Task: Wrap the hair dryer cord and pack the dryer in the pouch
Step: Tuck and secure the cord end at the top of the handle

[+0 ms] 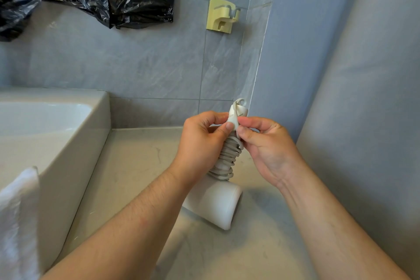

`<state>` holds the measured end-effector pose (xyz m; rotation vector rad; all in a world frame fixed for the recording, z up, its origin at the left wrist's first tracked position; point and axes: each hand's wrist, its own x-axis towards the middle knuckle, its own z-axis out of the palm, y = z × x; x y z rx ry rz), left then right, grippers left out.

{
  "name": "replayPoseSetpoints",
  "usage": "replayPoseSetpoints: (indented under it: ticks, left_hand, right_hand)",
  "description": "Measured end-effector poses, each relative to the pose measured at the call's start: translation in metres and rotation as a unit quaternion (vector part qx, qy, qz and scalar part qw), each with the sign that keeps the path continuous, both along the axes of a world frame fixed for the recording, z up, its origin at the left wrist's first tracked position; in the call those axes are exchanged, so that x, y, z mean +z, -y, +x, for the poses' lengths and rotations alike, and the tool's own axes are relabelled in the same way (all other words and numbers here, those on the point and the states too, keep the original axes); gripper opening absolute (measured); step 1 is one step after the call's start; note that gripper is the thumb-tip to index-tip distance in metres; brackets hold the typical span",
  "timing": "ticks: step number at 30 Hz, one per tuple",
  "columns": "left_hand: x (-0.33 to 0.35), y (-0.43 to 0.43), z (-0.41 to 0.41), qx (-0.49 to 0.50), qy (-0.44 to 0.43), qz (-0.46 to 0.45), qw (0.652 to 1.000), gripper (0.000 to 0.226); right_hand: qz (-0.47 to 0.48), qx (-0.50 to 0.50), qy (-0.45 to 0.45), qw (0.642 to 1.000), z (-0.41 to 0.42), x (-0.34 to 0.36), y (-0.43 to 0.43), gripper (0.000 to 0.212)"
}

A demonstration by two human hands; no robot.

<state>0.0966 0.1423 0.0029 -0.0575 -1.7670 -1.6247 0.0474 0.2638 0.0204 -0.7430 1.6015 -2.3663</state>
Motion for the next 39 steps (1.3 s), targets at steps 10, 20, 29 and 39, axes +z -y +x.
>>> replayPoseSetpoints:
  ticks: [10, 20, 29, 39]
  left_hand:
    - [-0.012, 0.001, -0.005, 0.022, -0.006, 0.003, 1.0, 0.025]
    - [-0.008, 0.0, 0.0, -0.038, -0.008, 0.022, 0.999, 0.02]
    - [-0.012, -0.005, -0.004, -0.038, -0.019, -0.005, 0.999, 0.013]
    - [0.0, 0.005, 0.0, -0.099, 0.01, 0.037, 0.994, 0.02]
  right_hand:
    - [-0.015, -0.032, -0.045, 0.998, -0.004, -0.013, 0.007, 0.023]
    - [0.084, 0.011, -0.153, 0.985, -0.015, -0.006, -0.012, 0.043]
    - [0.055, 0.037, -0.108, 0.992, -0.018, -0.009, -0.014, 0.039]
    - [0.05, 0.004, -0.142, 0.989, -0.012, -0.004, -0.012, 0.03]
